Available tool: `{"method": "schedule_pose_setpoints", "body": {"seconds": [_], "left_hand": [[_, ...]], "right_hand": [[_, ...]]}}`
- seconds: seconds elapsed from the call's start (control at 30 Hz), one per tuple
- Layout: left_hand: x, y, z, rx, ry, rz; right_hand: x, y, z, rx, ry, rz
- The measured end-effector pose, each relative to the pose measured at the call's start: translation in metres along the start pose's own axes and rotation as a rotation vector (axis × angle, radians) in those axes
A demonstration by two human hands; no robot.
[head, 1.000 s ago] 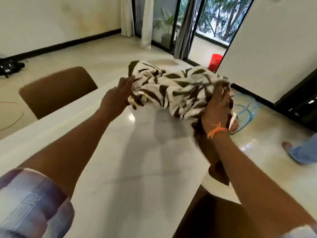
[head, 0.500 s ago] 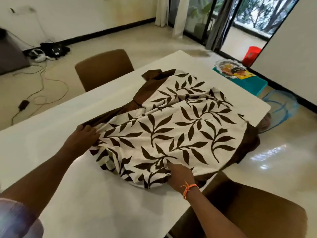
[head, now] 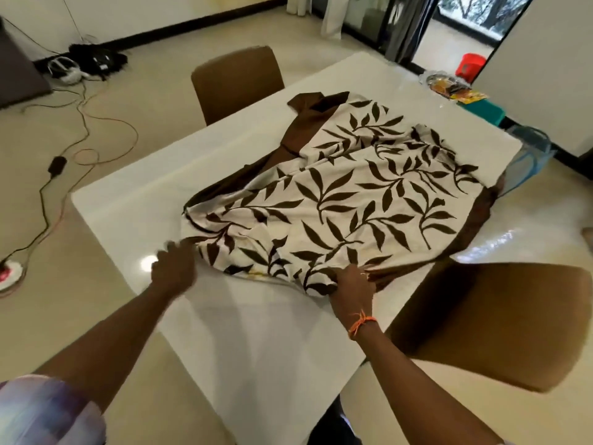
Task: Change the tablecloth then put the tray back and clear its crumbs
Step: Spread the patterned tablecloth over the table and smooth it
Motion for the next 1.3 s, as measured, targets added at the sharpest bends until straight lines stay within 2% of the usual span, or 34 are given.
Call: {"method": "schedule_pose_setpoints", "body": {"seconds": [0.03,0.07,0.1,0.13,0.17,0.2,0.27,0.4,0.5,0.6,0.73,0.83,0.97,1.03,1.13,1.2,1.3], "left_hand": [[-0.007,0.015,-0.021,0.05,-0.144,-0.294],[-0.026,0.036,-0.05,0.199,-0.392,-0.601],[-0.047,0.07,-0.085,0.331,-0.71,-0.872],[-0.057,0.104,-0.119,0.444,-0.962,-1.091],[-0.065,0.13,-0.142,0.511,-1.095,-1.26],[-0.07,0.154,-0.156,0.543,-1.144,-1.42],[-0.072,0.179,-0.154,0.556,-1.066,-1.684],[-0.047,0.188,-0.122,0.582,-0.686,-2.036],[-0.023,0.176,-0.098,0.595,-0.441,-2.078],[0.011,0.165,-0.075,0.585,-0.293,-2.151],[0.044,0.142,-0.041,0.62,-0.152,-2.109],[0.058,0.131,-0.025,0.568,-0.114,-1.977],[0.04,0.106,-0.036,0.546,-0.057,-1.622],[0.015,0.09,-0.057,0.627,-0.101,-1.59],[-0.028,0.059,-0.095,0.755,-0.187,-1.508],[-0.053,0.04,-0.12,0.773,-0.246,-1.472],[-0.081,0.022,-0.152,0.752,-0.3,-1.364]], "right_hand": [[0.0,-0.01,-0.009,-0.03,0.012,0.115],[0.002,-0.02,-0.016,-0.031,0.031,0.22],[0.005,-0.031,-0.02,-0.009,0.056,0.308],[0.008,-0.045,-0.024,0.041,0.07,0.367],[0.01,-0.058,-0.028,0.103,0.067,0.395],[0.013,-0.068,-0.032,0.153,0.051,0.4],[0.018,-0.075,-0.039,0.178,0.036,0.351],[0.037,-0.062,-0.051,0.196,0.12,0.209],[0.053,-0.043,-0.044,0.169,0.227,-0.062],[0.076,-0.001,-0.023,-0.045,0.281,-0.202],[0.097,0.071,-0.004,-0.313,0.229,-0.116],[0.107,0.105,0.001,-0.386,0.258,0.021],[0.072,0.094,-0.012,-0.207,0.01,0.229],[0.047,0.073,-0.039,-0.099,-0.139,0.284],[-0.002,0.034,-0.093,0.097,-0.409,0.237],[-0.036,0.011,-0.133,0.208,-0.579,0.166],[-0.061,-0.006,-0.175,0.232,-0.683,0.022]]}}
Point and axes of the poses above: each hand's wrist, its own z-axis towards the middle knuckle, its own x-axis out of the back of the hand, y = z × x, the point moved 8 cm from there along z, towards the middle knuckle, and after that the axes turned 5 degrees about -z, right-handed, at the moved point
